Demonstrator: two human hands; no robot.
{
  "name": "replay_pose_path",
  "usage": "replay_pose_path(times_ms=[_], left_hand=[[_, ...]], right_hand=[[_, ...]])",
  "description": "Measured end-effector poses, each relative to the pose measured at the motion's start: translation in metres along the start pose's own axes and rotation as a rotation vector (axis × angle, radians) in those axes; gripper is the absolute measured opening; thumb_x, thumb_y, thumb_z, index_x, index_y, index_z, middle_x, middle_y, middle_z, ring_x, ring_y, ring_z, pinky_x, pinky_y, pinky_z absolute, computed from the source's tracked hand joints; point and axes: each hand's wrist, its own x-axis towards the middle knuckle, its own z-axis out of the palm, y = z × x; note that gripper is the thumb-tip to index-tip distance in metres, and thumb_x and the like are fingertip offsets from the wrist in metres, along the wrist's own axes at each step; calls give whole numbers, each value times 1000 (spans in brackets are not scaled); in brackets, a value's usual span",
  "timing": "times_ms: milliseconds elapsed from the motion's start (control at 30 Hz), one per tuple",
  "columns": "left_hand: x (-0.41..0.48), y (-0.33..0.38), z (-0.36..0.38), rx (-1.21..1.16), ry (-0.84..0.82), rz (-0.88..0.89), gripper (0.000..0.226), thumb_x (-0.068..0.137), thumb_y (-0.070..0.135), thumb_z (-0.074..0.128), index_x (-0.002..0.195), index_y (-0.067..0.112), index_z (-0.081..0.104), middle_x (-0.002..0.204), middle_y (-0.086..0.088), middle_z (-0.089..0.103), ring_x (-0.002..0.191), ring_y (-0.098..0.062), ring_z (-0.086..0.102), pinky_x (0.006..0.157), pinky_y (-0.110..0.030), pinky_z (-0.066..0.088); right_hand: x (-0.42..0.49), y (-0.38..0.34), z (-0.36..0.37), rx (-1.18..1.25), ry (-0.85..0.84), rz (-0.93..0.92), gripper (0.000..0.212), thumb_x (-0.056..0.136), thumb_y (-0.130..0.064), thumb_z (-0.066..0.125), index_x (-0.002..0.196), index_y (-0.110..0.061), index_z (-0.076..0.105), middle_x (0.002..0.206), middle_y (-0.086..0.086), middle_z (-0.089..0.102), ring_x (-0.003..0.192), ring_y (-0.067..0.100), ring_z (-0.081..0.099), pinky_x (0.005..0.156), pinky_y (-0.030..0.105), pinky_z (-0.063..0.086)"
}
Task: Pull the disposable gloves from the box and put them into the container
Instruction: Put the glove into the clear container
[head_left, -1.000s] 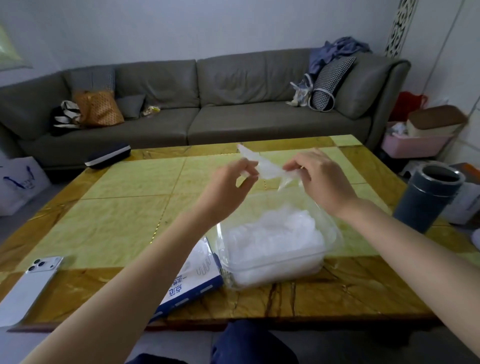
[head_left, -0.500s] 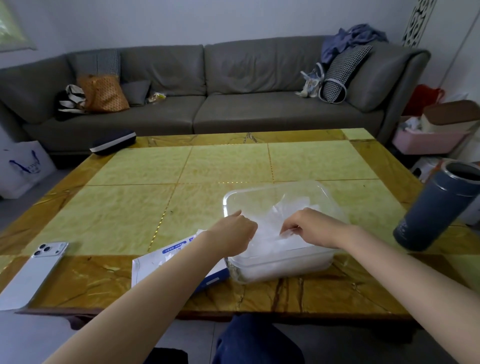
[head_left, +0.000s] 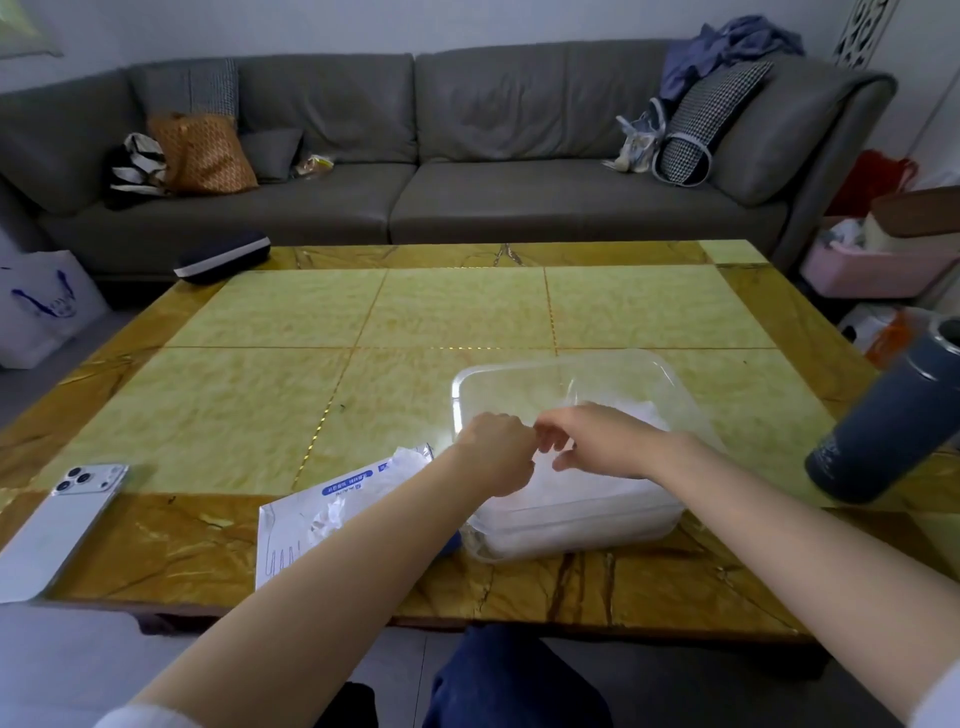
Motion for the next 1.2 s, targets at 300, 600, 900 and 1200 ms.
replay_pose_path(times_ms=[300,600,900,1200], left_hand=[[27,8,17,-57,-296,-13,53,90,20,63,134,6,37,129,-14,45,116,-31,51,90,-39,44],[33,7,29,77,-302,-35,78,87,19,65,146,2,17,136,-17,43,122,-30,48,93,-34,44],[27,0,10,9,-367,-8,64,89,36,62,142,10,36,133,-9,51,116,-26,54,93,-33,45],[-49,-30,-10,-323,447,104,38,97,20,46,135,22,45,137,3,43,123,-16,44,105,-30,31]], right_hand=[[1,31,4,-250,-191,192,73,82,-5,65,144,-23,31,148,0,28,130,22,39,105,35,36],[-1,45,10,-334,-243,233,68,88,-4,47,147,-30,26,154,1,21,139,26,27,112,40,28],[-2,32,0,-270,-277,303,59,89,-18,59,143,-19,36,147,2,38,131,23,42,105,31,35],[-12,-51,-9,-420,266,131,29,97,-14,40,122,-17,56,121,4,57,114,24,52,83,33,43]])
